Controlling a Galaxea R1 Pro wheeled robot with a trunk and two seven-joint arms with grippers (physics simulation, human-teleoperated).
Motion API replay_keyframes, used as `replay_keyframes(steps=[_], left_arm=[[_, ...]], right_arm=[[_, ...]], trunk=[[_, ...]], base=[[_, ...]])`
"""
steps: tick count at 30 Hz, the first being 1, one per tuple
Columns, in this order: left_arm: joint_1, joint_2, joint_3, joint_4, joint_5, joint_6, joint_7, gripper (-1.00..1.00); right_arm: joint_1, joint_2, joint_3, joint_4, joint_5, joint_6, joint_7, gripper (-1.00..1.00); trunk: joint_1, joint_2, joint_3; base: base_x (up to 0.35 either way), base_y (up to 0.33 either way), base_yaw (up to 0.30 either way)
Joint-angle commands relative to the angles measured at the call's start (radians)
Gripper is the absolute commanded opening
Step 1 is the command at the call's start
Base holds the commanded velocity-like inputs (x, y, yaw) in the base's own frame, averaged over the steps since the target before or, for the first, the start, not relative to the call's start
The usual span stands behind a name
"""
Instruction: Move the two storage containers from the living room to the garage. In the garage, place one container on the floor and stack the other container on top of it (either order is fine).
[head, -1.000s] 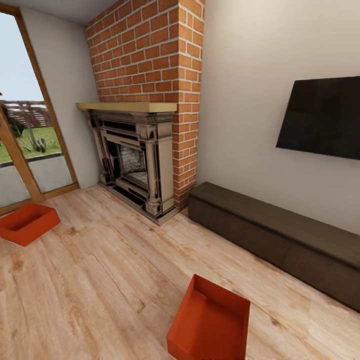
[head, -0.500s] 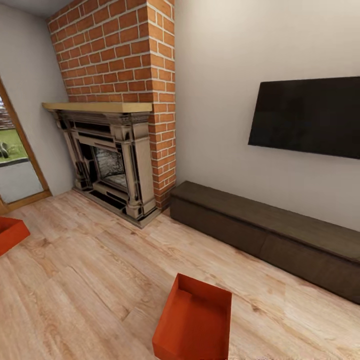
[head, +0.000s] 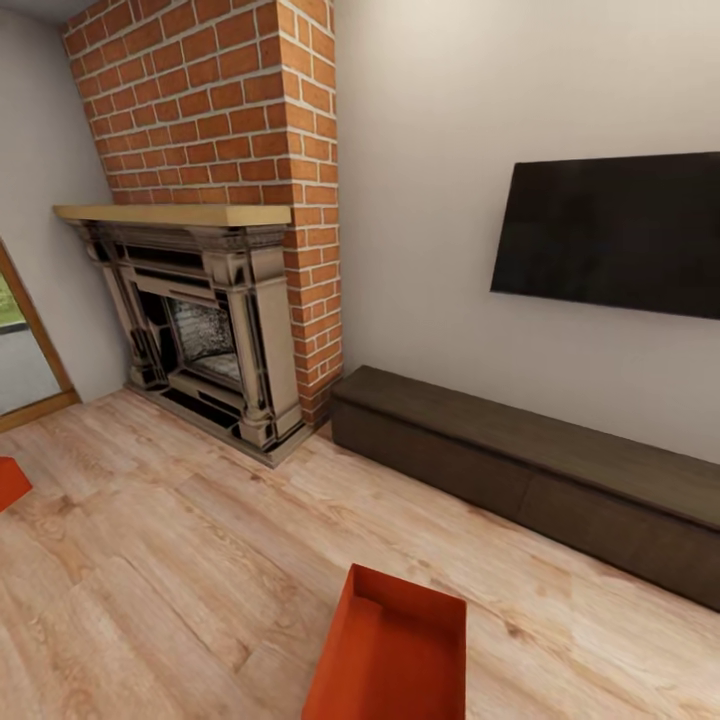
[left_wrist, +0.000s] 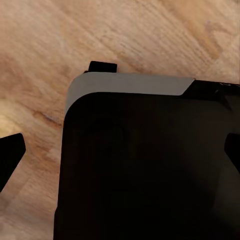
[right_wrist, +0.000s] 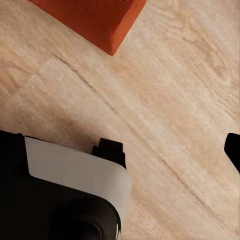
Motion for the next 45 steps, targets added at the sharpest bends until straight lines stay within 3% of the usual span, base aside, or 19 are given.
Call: replay_keyframes(steps=[1,9,35,45], left_arm=[[0.001,0.000,0.001,-0.002,0.010,0.001,0.000,1.00],[0.001,0.000,0.001,-0.002,0.009,0.000,0.001,1.00],[0.001,0.000,0.003,-0.002,0.008,0.000,0.002,1.00],[0.001,-0.001,0.002,-0.002,0.009,0.001,0.002,1.00]], right_arm=[[-0.001,0.000,-0.008,0.003,0.006,-0.005,0.003,1.00],[-0.001,0.001,-0.010,0.003,0.005,-0.005,0.001,1.00],[-0.001,0.000,-0.010,0.003,0.004,-0.005,0.001,1.00],[-0.001,0.000,-0.010,0.003,0.005,-0.005,0.001,1.00]], trunk=[[0.001,0.000,-0.001],[0.001,0.000,-0.001],[0.001,0.000,-0.001],[0.001,0.000,-0.001]], base=[[0.314,0.164,0.000],[0.226,0.091,-0.052],[0.004,0.001,-0.261],[0.000,0.034,-0.053]])
